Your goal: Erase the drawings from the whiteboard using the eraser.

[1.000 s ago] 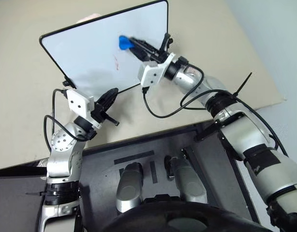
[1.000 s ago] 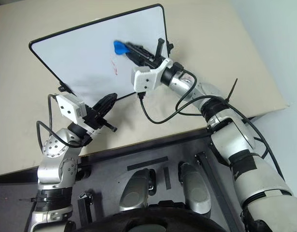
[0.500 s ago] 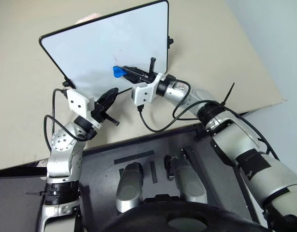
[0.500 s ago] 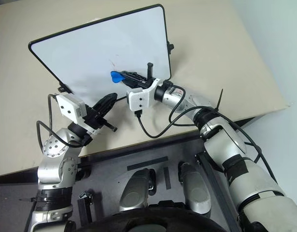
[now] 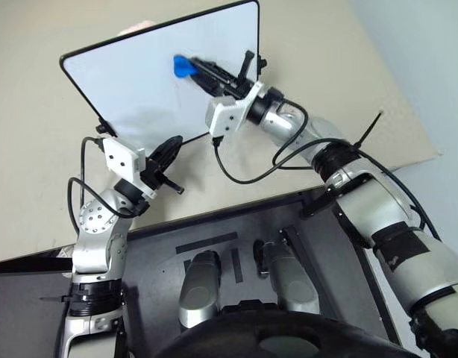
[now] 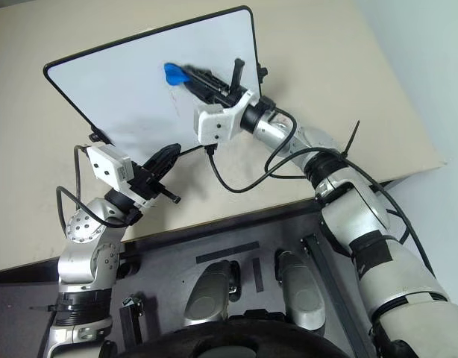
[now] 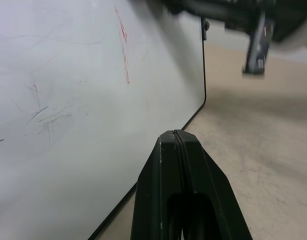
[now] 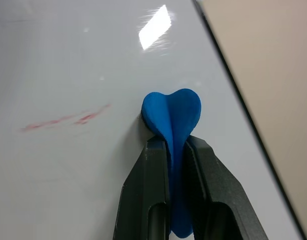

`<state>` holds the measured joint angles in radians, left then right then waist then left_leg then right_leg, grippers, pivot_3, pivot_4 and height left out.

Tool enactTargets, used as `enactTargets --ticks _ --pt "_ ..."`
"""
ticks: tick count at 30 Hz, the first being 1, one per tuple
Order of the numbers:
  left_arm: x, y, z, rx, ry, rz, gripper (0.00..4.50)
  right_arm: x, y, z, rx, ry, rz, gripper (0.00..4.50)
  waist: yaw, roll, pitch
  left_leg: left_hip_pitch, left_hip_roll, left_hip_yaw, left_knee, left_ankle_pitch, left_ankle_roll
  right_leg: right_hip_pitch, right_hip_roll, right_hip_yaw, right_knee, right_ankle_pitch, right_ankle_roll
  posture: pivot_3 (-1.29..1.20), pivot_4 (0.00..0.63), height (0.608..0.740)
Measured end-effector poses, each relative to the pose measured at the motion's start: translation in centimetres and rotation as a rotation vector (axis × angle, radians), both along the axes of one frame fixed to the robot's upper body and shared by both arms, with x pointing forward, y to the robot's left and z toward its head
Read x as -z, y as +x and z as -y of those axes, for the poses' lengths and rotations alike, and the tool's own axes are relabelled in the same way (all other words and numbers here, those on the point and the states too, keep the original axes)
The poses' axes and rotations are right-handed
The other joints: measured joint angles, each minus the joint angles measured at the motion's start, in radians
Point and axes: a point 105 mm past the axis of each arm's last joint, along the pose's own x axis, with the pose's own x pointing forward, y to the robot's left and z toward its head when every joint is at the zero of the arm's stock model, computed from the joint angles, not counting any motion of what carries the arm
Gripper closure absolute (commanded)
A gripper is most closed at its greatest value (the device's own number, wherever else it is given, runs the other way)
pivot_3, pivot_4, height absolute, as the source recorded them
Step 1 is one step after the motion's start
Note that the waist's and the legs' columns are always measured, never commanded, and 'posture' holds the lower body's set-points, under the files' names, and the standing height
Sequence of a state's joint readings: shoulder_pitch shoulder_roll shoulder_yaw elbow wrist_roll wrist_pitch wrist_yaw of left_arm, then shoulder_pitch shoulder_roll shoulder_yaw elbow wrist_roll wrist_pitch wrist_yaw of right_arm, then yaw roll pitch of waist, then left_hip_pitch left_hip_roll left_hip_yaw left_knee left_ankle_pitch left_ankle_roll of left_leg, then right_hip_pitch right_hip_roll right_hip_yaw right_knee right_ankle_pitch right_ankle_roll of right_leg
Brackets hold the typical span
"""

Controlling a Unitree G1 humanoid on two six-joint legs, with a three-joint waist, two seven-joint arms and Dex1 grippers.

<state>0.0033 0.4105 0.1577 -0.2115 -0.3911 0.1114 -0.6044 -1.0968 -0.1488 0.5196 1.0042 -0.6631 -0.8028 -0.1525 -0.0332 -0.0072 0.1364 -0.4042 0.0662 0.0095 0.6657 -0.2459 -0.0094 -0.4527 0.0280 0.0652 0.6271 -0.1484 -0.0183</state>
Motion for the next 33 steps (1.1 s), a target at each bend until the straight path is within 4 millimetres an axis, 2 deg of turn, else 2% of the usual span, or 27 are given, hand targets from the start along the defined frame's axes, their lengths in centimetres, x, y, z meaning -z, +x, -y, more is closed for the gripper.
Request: enactTargets --ticks 8,13,18,24,27,29,33 --pt "0.0 0.0 0.0 -0.001 -0.001 -0.001 4.50 4.0 -1.6 -2.1 -0.068 -0.095 -0.112 4.27 0.000 0.000 0.000 -0.001 0.000 0.000 0.000 0.000 0.000 0.000 0.000 0.000 0.000 -0.001 0.000 0.00 0.150 0.740" --pt "0.1 0.0 0.0 -0.004 -0.001 -0.003 4.50 5.1 -1.7 -2.1 -0.070 -0.140 -0.146 4.27 0.001 0.000 0.000 -0.001 0.000 0.000 0.000 0.000 0.000 0.000 0.000 0.000 0.000 0.000 0.000 0.00 0.150 0.740" --pt "0.1 0.0 0.0 -0.005 -0.001 -0.003 4.50 4.8 -1.2 -1.5 -0.045 -0.127 -0.124 4.27 0.002 0.000 0.000 -0.001 0.000 0.000 0.000 0.000 0.000 0.000 0.000 0.000 0.000 -0.001 0.000 0.00 0.150 0.740" --pt "0.1 0.0 0.0 -0.004 -0.001 -0.003 4.50 1.3 0.3 -0.3 0.023 -0.044 -0.015 4.27 0.002 0.000 0.000 0.000 0.000 0.000 0.001 0.000 0.000 0.000 0.000 0.000 0.000 0.003 -0.001 0.00 0.150 0.740" --pt "0.1 0.0 0.0 -0.003 -0.001 -0.003 4.50 1.0 0.4 -0.3 0.029 -0.036 -0.011 4.27 0.001 0.000 0.000 0.001 0.000 0.000 0.000 0.000 0.000 0.000 0.000 -0.001 0.000 0.004 -0.001 0.00 0.150 0.740" --pt "0.1 0.0 0.0 -0.003 -0.001 -0.003 4.50 1.6 0.2 -0.5 0.020 -0.049 -0.031 4.27 0.001 0.000 0.000 0.002 0.000 0.000 0.000 0.000 0.000 0.000 0.000 -0.001 0.000 0.005 -0.001 0.00 0.150 0.740" --pt "0.1 0.0 0.0 -0.004 -0.001 -0.003 4.50 5.5 -0.9 -1.1 -0.014 -0.134 -0.140 4.27 0.001 0.000 0.000 0.003 0.000 0.000 0.000 0.000 0.000 0.000 0.000 -0.001 0.000 0.004 0.000 0.00 0.150 0.740"
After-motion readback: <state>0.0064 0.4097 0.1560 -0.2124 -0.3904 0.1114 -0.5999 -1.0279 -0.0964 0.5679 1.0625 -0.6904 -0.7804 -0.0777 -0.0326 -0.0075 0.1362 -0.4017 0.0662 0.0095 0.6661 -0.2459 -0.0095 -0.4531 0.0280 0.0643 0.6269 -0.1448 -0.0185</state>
